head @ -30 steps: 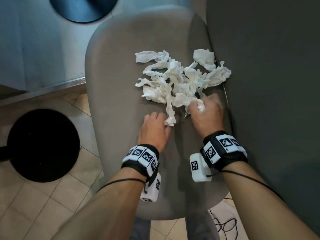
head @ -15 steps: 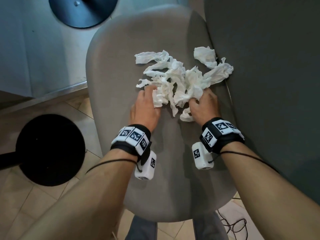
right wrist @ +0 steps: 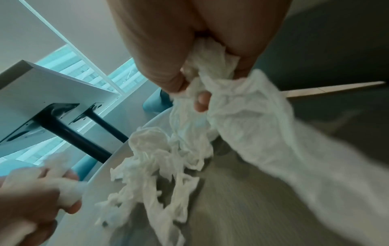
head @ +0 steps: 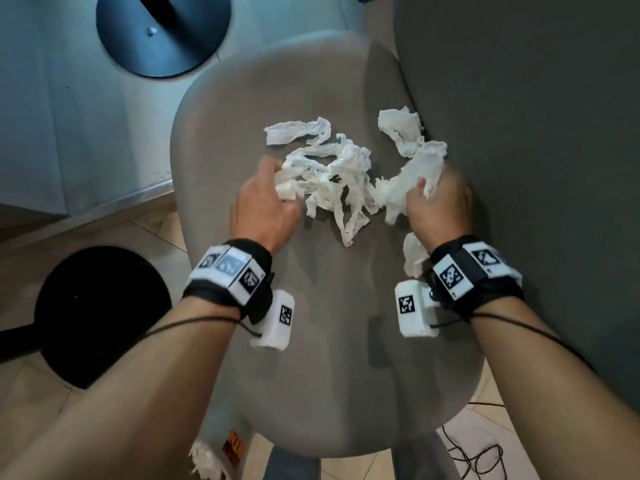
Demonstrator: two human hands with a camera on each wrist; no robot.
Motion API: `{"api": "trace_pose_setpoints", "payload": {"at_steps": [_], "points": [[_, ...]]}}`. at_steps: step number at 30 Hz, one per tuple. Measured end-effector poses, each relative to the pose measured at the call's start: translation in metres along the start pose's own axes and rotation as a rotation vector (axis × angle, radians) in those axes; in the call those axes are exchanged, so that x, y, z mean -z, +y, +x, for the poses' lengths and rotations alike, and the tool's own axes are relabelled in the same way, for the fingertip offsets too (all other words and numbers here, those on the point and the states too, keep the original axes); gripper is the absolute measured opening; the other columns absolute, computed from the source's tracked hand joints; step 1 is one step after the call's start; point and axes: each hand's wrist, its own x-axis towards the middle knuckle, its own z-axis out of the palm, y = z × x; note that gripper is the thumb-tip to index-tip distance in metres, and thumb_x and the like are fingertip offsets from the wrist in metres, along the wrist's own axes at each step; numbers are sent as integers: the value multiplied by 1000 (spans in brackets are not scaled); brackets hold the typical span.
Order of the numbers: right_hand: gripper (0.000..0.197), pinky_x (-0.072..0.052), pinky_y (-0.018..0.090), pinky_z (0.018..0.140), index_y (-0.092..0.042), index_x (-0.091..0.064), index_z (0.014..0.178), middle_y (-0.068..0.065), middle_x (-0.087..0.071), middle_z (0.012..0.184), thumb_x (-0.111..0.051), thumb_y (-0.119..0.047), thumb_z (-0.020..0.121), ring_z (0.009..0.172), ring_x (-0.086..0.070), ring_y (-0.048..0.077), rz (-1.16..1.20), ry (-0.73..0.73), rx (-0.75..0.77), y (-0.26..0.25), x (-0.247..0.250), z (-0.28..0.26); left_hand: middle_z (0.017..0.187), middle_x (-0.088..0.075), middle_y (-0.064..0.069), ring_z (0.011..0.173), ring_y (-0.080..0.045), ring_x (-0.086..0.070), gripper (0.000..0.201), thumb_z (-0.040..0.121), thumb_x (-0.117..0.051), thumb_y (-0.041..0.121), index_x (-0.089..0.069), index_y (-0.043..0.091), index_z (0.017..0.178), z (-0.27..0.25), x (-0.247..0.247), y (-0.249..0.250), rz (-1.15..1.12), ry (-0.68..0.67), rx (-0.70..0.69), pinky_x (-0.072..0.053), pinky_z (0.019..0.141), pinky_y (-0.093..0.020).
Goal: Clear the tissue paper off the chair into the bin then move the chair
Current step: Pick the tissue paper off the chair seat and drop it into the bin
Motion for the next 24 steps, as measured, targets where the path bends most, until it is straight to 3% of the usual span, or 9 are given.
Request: {"api": "trace_pose_setpoints", "payload": {"at_steps": [2, 3, 7, 10, 13, 16, 19, 22, 24], "points": [[42, -37, 29, 84, -19, -53, 119, 7, -52, 125, -48, -11, 78, 110, -53, 28, -97, -5, 19, -8, 2, 11, 111, -63, 0, 95, -20, -59, 32, 89, -59, 29, -49, 22, 118, 21, -1, 6, 45, -5, -34, -48, 81, -34], [51, -36, 28, 84, -24, -48, 128, 3, -46, 134, -48, -11, 79, 112, -52, 27, -134, -24, 14, -10, 2, 17, 115, -61, 1, 99, -19, -58, 35, 89, -60, 31, -50, 21, 121, 33, -3, 9, 91, -4, -47, -46, 82, -34], [67, -35, 31, 81, -39, -31, 141, -1, -29, 146, -53, -18, 82, 98, -52, 28, -233, -215, -3, -10, -7, 26, 116, -55, 0, 103, -21, -55, 44, 90, -61, 21, -44, 21, 131, 77, -12, 16, 225, -27, -53, -40, 82, -32], [58, -41, 38, 86, -33, -37, 140, 4, -33, 142, -59, -28, 87, 107, -56, 40, -368, -217, 18, -1, -16, 24, 128, -56, -5, 113, -30, -56, 60, 89, -57, 20, -30, 30, 142, 96, -15, 15, 299, -110, -68, -47, 90, -43], [45, -41, 41, 86, -20, -49, 132, 11, -45, 132, -55, -29, 88, 110, -54, 41, -410, -169, 22, 4, -18, 22, 127, -58, -10, 116, -35, -54, 51, 91, -55, 25, -37, 24, 139, 102, -16, 13, 404, -111, -79, -46, 91, -48], [35, -41, 38, 79, -11, -61, 108, 14, -56, 115, -51, -35, 85, 101, -56, 39, -347, -145, -9, 4, -16, 19, 119, -60, -13, 110, -35, -56, 32, 95, -52, 33, -55, 12, 118, 101, -12, 11, 383, -54, -67, -47, 87, -43], [38, -37, 31, 68, -8, -58, 74, 12, -63, 95, -52, -44, 82, 80, -55, 32, -276, -105, -68, 0, -10, 14, 101, -58, -9, 89, -30, -58, 22, 91, -53, 35, -57, 14, 87, 97, -4, 5, 205, 40, -31, -49, 76, -38], [29, -33, 26, 68, -8, -56, 79, 9, -61, 99, -61, -37, 82, 82, -53, 25, -201, -57, -24, -11, -3, 12, 93, -50, -7, 80, -25, -50, 14, 88, -52, 23, -54, 14, 78, 87, 3, 4, 167, 120, -98, -38, 67, -32], [23, -30, 22, 70, -7, -60, 97, 10, -58, 110, -64, -26, 84, 92, -54, 25, -155, -60, 22, -21, 0, 13, 100, -56, -11, 88, -27, -54, 10, 84, -50, 10, -58, 8, 91, 81, 3, 5, 82, 135, -136, -41, 72, -33]]}}
